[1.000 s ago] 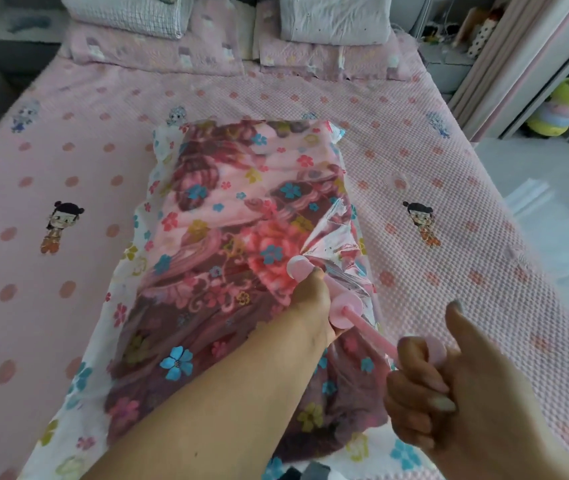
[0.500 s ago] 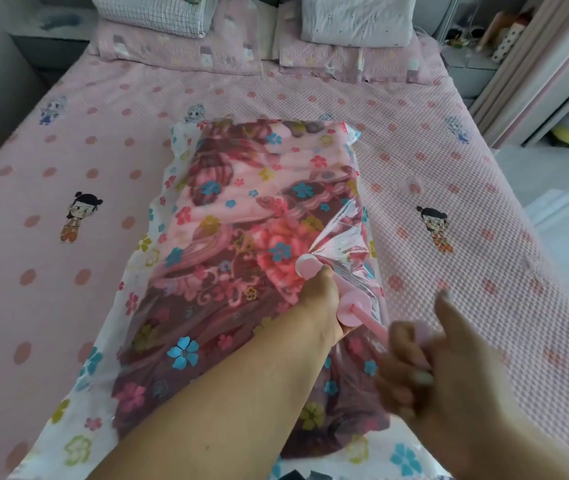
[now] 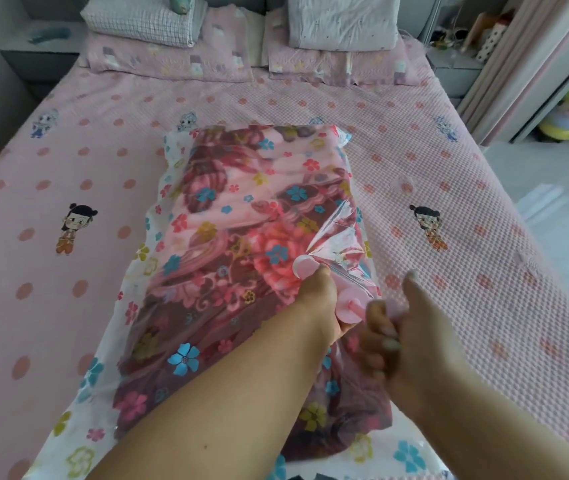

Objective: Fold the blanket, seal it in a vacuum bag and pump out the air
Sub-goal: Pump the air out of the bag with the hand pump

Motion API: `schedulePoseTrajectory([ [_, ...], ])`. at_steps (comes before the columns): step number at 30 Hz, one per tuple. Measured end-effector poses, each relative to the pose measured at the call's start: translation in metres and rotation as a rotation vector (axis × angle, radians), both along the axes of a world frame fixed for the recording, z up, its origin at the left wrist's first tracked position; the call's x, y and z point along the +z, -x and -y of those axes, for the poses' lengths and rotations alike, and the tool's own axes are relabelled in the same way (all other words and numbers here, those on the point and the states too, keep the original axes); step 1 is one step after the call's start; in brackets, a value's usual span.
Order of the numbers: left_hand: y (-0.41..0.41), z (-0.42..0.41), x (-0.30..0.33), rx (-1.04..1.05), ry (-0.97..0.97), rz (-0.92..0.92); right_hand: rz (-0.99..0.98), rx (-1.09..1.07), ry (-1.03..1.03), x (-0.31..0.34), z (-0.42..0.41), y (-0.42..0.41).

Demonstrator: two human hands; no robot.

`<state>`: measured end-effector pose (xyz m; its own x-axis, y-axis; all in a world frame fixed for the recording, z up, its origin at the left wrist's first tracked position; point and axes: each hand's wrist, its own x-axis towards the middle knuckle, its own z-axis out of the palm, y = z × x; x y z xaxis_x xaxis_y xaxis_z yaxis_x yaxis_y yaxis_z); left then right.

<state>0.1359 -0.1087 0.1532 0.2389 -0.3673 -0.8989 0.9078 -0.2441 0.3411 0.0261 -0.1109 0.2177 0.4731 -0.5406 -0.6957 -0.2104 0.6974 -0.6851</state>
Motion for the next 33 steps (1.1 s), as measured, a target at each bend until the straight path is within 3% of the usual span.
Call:
schedulePoseTrajectory([
  [3, 0.001, -0.001, -0.004, -0.038, -0.037, 0.048, -0.006, 0.055, 0.062, -0.003, 0.004, -0.018],
  [10, -0.001, -0.003, -0.003, -0.001, -0.031, 0.024, 0.113, 0.063, -0.074, 0.011, -0.01, 0.029],
  [16, 0.0, -0.004, -0.004, -0.035, -0.085, 0.035, -0.044, 0.084, 0.101, -0.006, -0.001, -0.02],
  [23, -0.001, -0.005, -0.008, -0.039, -0.05, 0.022, 0.081, 0.105, -0.08, 0.006, -0.009, 0.031],
  [29, 0.008, 0.0, -0.005, -0.043, -0.03, 0.03, -0.04, 0.076, 0.087, -0.008, 0.006, -0.012],
  [33, 0.001, 0.003, -0.001, 0.03, -0.038, -0.01, 0.031, 0.11, -0.06, 0.006, 0.006, 0.017],
])
